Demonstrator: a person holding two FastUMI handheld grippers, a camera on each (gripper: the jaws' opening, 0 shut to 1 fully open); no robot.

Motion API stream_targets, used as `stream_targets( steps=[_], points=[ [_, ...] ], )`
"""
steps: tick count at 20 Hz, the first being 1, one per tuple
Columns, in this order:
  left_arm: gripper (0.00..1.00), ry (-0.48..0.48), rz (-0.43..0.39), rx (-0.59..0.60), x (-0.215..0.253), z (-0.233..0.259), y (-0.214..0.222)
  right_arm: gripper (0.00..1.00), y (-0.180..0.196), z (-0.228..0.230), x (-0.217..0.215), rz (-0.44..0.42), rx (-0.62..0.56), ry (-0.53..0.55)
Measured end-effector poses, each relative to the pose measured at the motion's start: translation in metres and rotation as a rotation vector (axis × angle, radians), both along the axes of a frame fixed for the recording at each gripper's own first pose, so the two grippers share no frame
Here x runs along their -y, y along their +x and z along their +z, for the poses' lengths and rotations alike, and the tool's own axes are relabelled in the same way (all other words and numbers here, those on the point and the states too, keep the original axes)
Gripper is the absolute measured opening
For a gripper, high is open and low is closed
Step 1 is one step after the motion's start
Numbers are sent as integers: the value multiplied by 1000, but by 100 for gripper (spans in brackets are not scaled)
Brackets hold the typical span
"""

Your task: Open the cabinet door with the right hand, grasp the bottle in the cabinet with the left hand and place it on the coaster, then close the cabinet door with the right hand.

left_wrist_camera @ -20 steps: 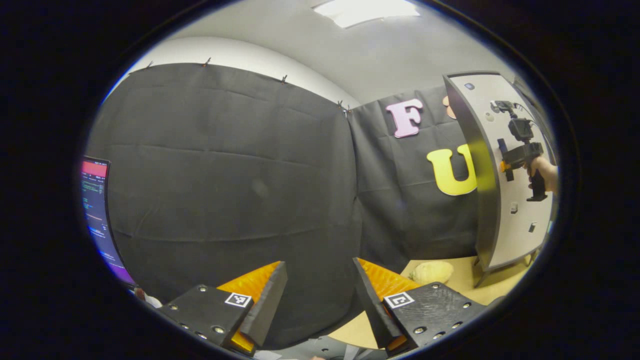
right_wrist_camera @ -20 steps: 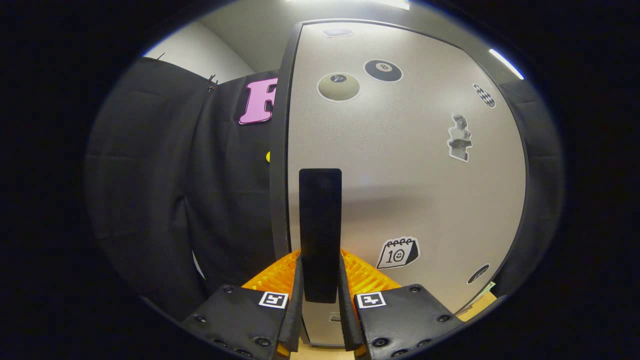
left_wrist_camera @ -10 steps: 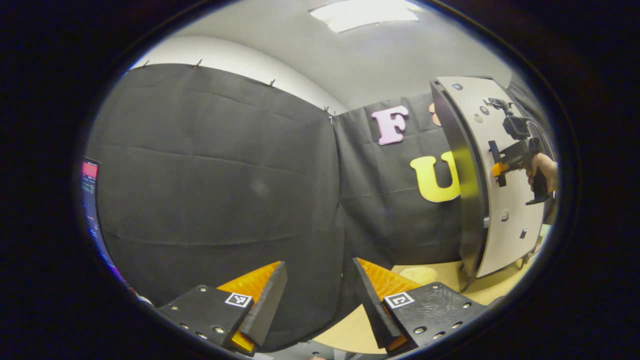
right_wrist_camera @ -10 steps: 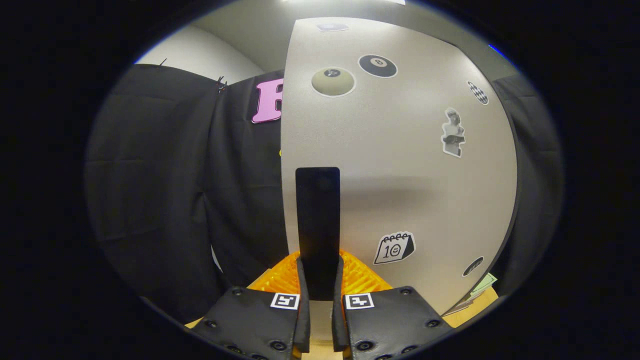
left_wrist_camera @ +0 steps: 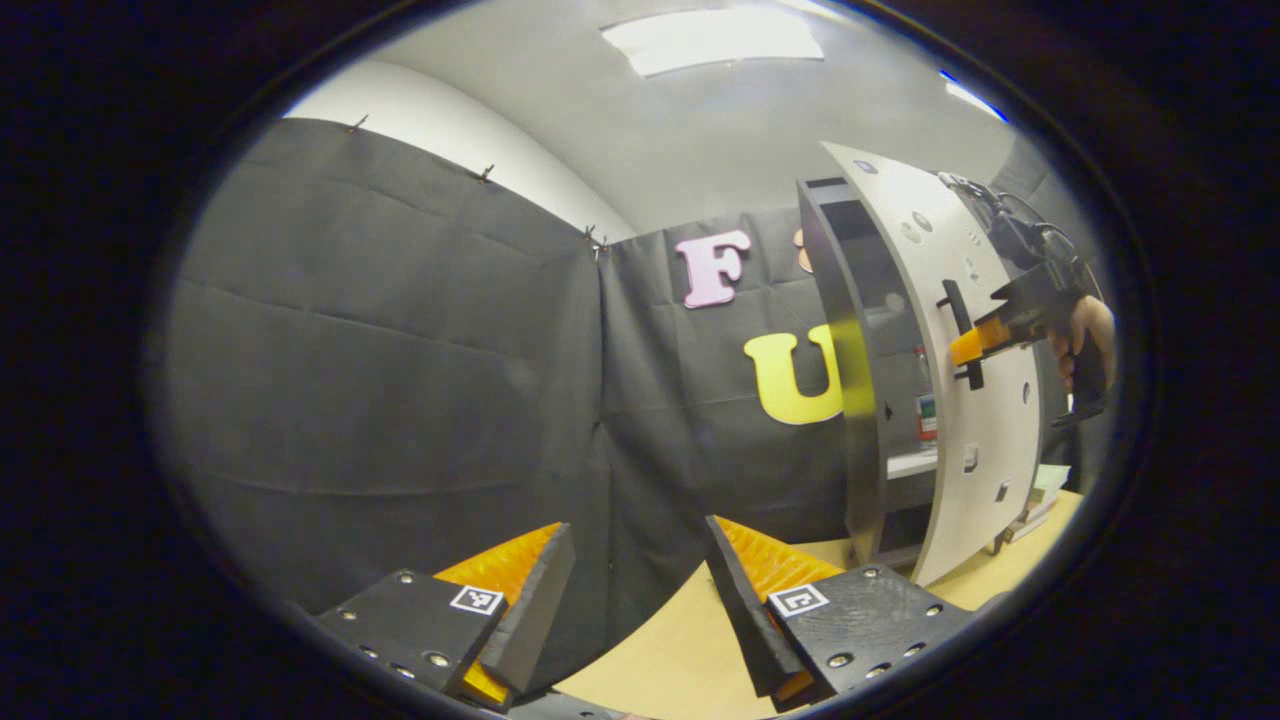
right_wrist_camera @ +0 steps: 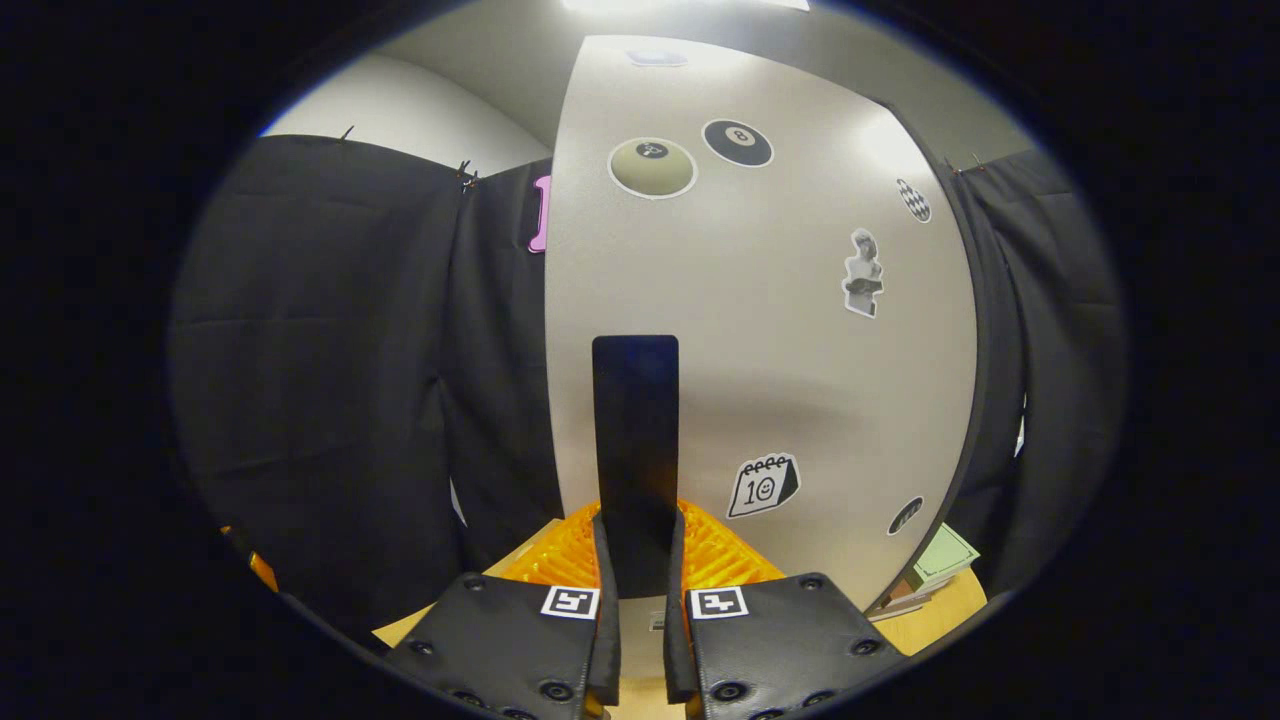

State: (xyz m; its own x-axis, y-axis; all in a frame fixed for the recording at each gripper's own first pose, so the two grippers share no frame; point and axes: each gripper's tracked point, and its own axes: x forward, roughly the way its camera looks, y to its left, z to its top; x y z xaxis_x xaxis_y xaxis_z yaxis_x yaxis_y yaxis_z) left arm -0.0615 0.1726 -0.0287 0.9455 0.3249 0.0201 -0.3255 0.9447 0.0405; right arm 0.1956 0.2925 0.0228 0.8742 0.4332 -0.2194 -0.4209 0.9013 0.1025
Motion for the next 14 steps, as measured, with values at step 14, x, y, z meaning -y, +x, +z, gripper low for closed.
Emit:
stream_targets(
  steps=[14],
  points=[
    [78,-30,-210,23,138,22,50,19,-13,2,40,61,0,13]
  ],
)
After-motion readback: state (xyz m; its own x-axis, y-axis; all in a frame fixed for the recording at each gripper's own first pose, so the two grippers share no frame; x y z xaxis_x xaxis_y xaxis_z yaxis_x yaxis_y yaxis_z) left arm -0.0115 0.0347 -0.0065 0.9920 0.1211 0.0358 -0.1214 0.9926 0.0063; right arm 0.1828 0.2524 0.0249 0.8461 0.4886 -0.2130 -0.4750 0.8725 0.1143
